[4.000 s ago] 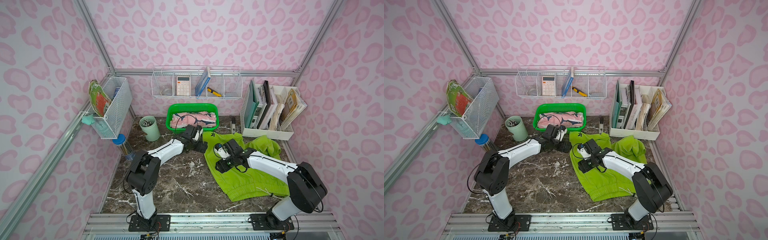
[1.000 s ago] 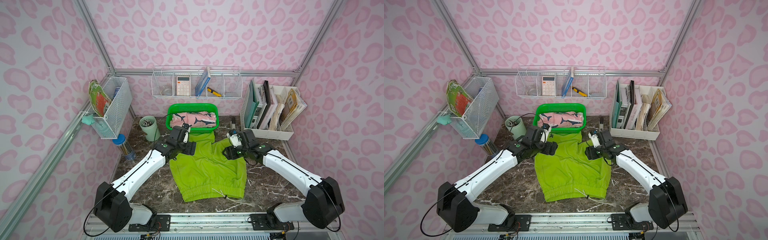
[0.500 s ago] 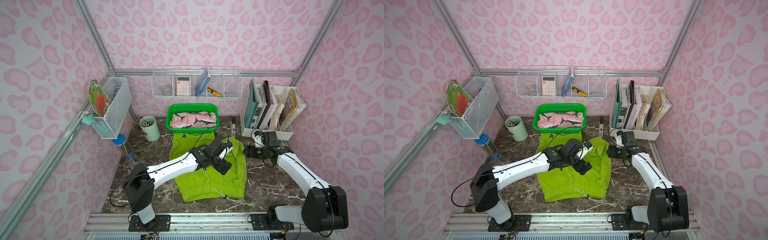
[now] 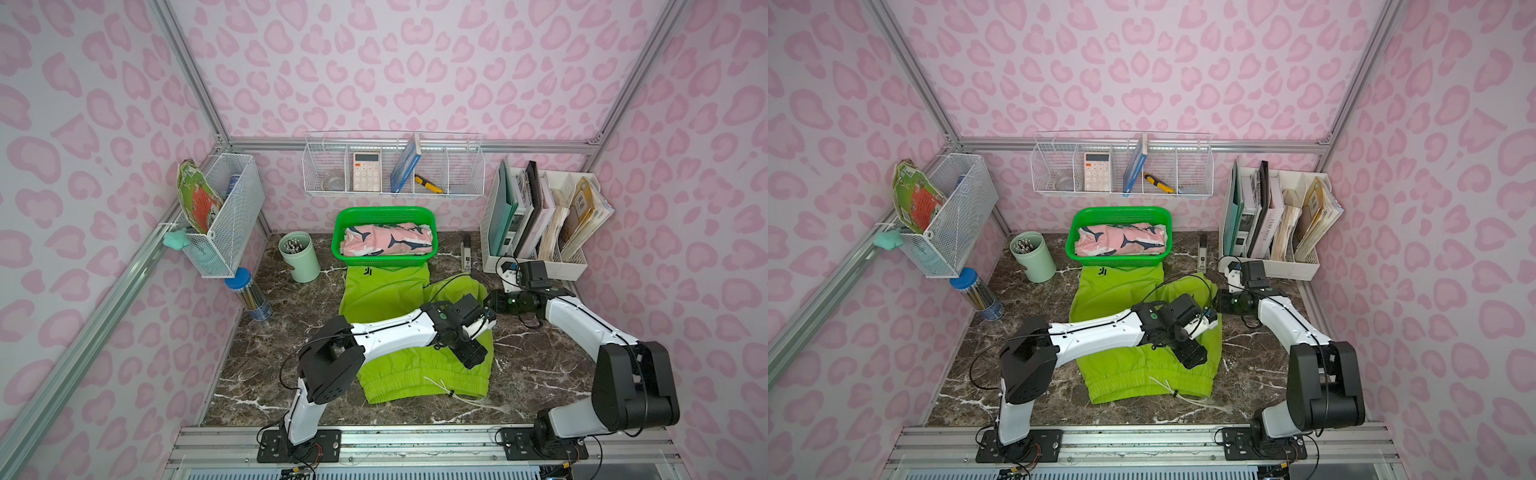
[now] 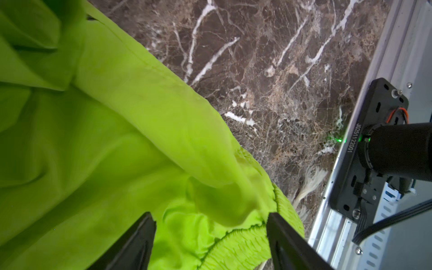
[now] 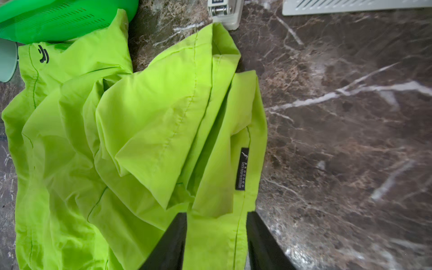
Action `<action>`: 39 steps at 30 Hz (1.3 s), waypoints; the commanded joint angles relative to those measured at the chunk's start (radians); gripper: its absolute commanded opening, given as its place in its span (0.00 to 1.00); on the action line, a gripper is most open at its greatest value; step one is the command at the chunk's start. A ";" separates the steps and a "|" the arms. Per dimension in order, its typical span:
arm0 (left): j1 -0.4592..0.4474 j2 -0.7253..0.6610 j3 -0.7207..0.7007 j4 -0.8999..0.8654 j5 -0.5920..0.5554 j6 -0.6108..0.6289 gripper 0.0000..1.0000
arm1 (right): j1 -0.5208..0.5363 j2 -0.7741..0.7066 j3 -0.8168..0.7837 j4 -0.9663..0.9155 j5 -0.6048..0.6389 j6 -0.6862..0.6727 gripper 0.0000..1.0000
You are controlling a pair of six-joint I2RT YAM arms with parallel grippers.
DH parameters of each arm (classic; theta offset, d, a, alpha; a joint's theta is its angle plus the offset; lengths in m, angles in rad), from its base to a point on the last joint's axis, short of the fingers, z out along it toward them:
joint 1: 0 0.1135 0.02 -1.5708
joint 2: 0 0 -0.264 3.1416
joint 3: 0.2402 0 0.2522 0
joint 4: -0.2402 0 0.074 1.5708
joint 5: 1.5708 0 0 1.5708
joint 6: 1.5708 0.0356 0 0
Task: Roll up the shorts
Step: Fold the shorts at the center of the board.
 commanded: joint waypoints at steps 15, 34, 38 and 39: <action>0.002 0.322 0.249 -0.340 0.165 0.063 0.72 | -0.052 0.085 0.046 0.079 -0.094 0.006 0.00; 0.005 0.223 0.119 -0.388 0.133 0.112 0.74 | -0.210 0.165 0.247 0.168 -0.173 0.058 0.00; 0.010 0.188 0.094 -0.408 0.106 0.137 0.75 | -0.225 0.214 0.282 0.184 -0.215 0.066 0.00; 0.011 0.176 0.088 -0.404 0.099 0.138 0.77 | -0.225 0.218 0.289 0.181 -0.229 0.064 0.00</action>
